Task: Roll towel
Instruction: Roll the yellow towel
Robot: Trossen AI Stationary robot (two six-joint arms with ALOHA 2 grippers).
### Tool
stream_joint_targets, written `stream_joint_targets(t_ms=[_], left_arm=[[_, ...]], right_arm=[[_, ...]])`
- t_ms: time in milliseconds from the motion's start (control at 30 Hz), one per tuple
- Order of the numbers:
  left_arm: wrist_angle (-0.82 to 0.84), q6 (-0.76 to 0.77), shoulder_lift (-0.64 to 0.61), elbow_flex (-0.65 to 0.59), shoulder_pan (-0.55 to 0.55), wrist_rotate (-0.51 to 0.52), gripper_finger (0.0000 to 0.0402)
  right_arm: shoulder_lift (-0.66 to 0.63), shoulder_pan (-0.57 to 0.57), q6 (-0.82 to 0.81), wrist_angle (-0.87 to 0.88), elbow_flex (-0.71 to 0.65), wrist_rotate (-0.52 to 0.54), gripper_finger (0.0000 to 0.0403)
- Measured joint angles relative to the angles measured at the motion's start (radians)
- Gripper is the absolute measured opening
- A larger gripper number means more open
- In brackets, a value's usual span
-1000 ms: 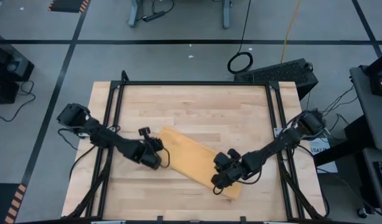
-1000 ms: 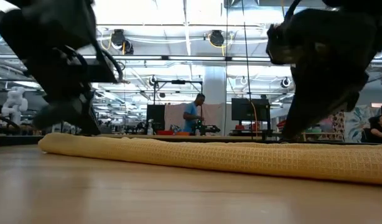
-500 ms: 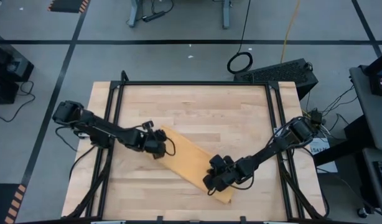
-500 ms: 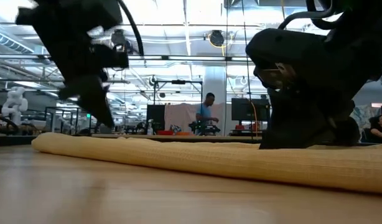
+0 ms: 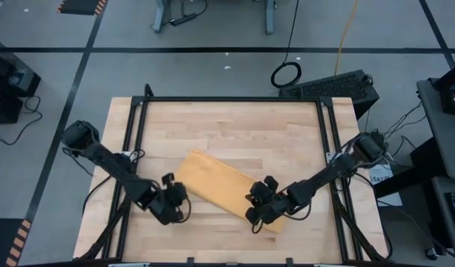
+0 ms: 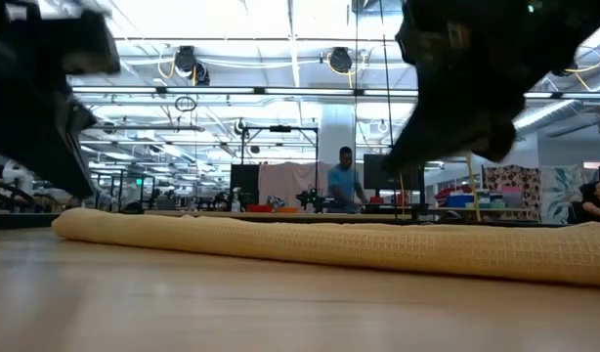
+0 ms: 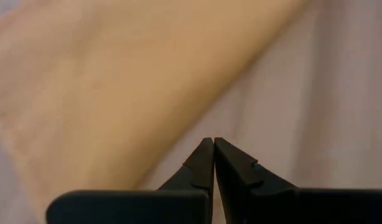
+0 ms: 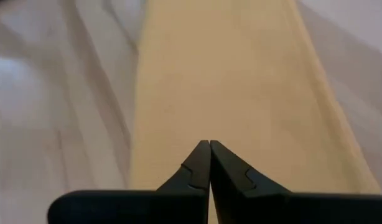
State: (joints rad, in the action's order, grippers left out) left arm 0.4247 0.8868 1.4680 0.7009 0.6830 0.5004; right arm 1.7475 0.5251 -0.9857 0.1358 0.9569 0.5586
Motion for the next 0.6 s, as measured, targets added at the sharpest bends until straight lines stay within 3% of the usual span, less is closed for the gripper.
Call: stream_joint_targets(t_ms=[300, 600], left_arm=[[-0.005, -0.010, 0.061, -0.100, -0.140, 0.028, 0.0019], [-0.061, -0.237, 0.062, -0.128, -0.437, 0.174, 0.0019]], right_arm=[[-0.018, 0.007, 0.149, -0.052, 0.001, 0.010, 0.0000], [-0.018, -0.005, 0.179, -0.056, 0.001, 0.022, 0.0000]])
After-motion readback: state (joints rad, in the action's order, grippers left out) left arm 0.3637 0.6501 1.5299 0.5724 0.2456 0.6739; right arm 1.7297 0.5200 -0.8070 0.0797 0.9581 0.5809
